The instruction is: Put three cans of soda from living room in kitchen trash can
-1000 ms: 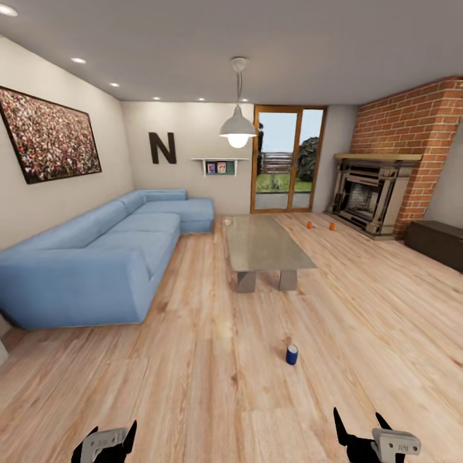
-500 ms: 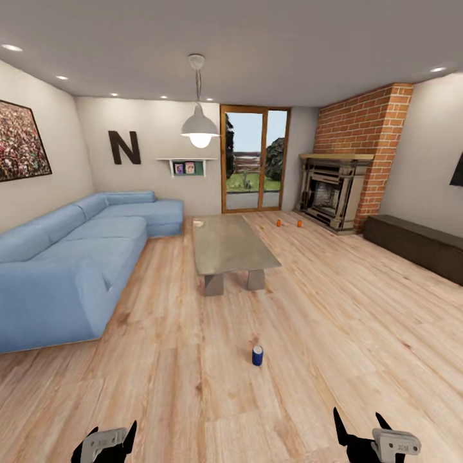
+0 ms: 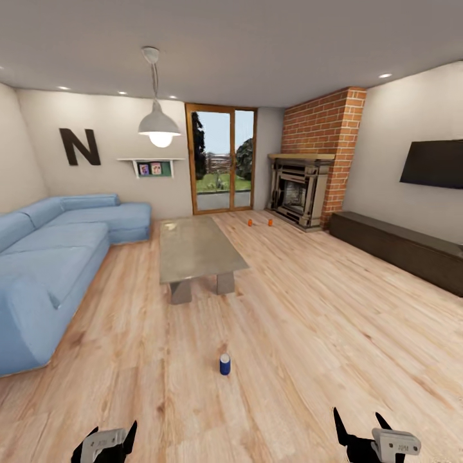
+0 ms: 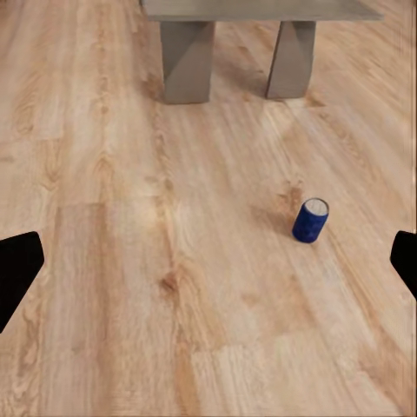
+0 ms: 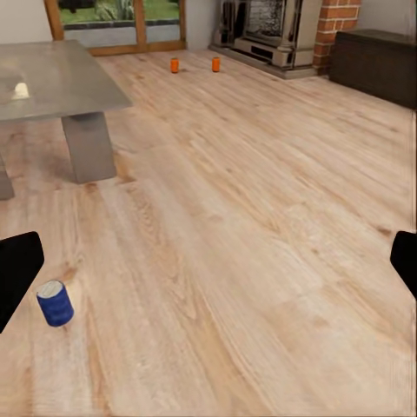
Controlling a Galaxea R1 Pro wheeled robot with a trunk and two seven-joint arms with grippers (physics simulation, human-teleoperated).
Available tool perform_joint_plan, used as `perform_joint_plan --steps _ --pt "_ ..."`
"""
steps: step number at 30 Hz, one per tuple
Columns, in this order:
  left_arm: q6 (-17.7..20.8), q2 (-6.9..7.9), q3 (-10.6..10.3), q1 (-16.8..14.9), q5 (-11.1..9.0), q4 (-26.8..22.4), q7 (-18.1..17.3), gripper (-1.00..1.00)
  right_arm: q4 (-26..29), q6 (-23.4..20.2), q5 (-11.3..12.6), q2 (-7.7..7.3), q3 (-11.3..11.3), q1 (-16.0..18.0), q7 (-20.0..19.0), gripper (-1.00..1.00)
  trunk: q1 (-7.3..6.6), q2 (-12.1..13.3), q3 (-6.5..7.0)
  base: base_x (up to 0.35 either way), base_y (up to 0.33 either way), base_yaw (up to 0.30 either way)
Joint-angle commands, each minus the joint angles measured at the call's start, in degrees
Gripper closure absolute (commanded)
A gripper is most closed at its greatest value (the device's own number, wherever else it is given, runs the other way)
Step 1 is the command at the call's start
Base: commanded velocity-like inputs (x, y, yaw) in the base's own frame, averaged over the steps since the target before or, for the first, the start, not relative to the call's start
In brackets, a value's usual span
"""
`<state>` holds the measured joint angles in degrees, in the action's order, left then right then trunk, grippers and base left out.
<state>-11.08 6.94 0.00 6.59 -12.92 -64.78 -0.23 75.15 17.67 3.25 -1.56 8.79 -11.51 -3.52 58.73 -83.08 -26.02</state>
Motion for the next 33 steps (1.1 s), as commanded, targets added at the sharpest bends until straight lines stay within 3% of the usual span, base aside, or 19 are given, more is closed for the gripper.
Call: perform_joint_plan --steps 1,33 --pt "0.0 0.00 0.0 0.0 0.0 0.0 0.0 -1.00 0.0 0.0 0.0 -0.01 0.0 0.0 0.0 -1.00 0.00 0.0 0.00 0.238 -0.196 -0.252" --pt "0.0 0.00 0.0 0.0 0.0 -0.1 0.0 -1.00 0.0 0.1 0.1 -0.02 0.0 0.0 -0.1 -1.00 0.00 0.0 0.00 0.237 -0.201 -0.252"
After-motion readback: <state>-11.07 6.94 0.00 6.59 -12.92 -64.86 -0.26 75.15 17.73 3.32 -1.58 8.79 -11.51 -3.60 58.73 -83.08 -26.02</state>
